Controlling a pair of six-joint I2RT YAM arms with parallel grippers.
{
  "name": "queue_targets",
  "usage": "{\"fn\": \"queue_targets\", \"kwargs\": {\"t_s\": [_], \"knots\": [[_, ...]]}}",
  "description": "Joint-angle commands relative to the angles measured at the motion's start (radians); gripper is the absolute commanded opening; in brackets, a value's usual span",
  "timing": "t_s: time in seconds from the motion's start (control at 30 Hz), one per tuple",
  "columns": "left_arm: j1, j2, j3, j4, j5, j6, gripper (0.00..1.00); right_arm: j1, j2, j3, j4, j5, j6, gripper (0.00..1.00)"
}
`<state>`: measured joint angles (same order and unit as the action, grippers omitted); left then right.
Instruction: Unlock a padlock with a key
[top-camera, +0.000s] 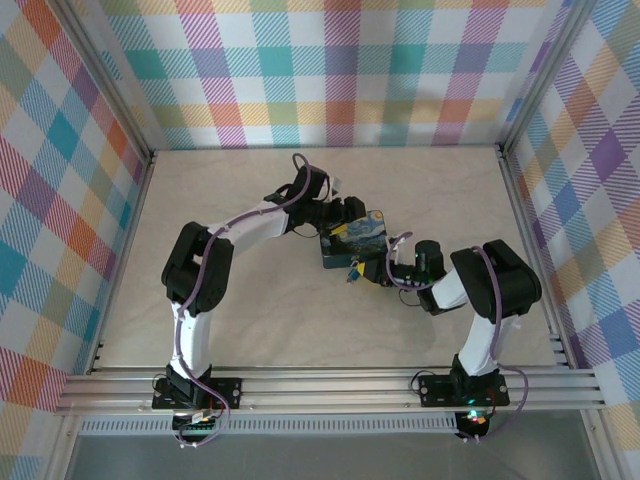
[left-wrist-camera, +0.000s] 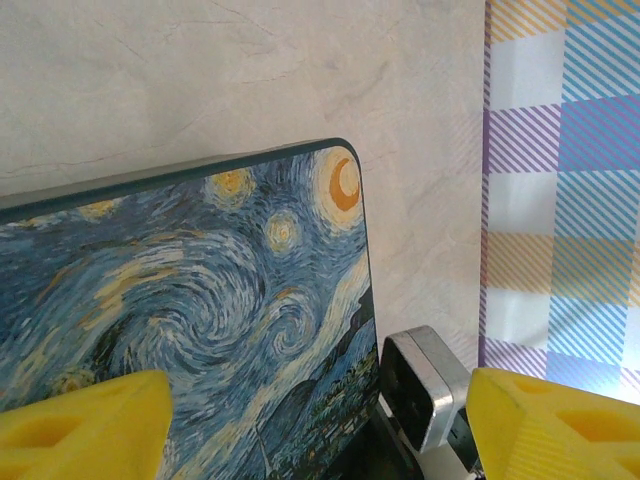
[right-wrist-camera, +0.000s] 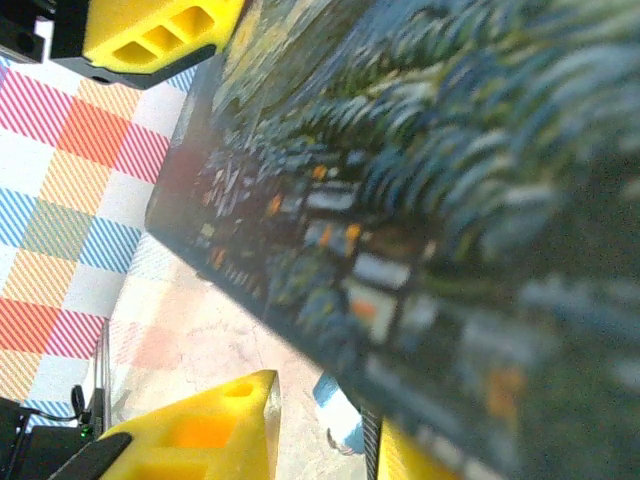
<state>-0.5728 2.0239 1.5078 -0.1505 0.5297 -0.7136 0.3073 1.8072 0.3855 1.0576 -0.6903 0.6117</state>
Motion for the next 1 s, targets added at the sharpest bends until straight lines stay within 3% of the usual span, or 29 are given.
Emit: {"fn": "queue_targets", "kwargs": {"t_s": [0.0, 0.23, 0.8, 0.97], "knots": [[0.010, -0.002, -0.046, -0.080, -0.041, -0.002, 0.78, 0.007, -0.031, -0.017, 0.017, 0.002, -0.022, 0.38], [0.012, -0.001, -0.050, -0.072, -0.039, -0.009, 0.78, 0.032, 0.008, -0.011, 0.056, 0.032, -0.006, 0.48], [0.011, 0.000, -0.050, -0.068, -0.039, -0.014, 0.78, 0.064, 0.095, 0.045, 0.060, 0.050, 0.003, 0.43], [0.013, 0.003, -0.051, -0.069, -0.042, -0.017, 0.78, 0.068, 0.125, 0.026, 0.178, 0.039, 0.042, 0.44]]}}
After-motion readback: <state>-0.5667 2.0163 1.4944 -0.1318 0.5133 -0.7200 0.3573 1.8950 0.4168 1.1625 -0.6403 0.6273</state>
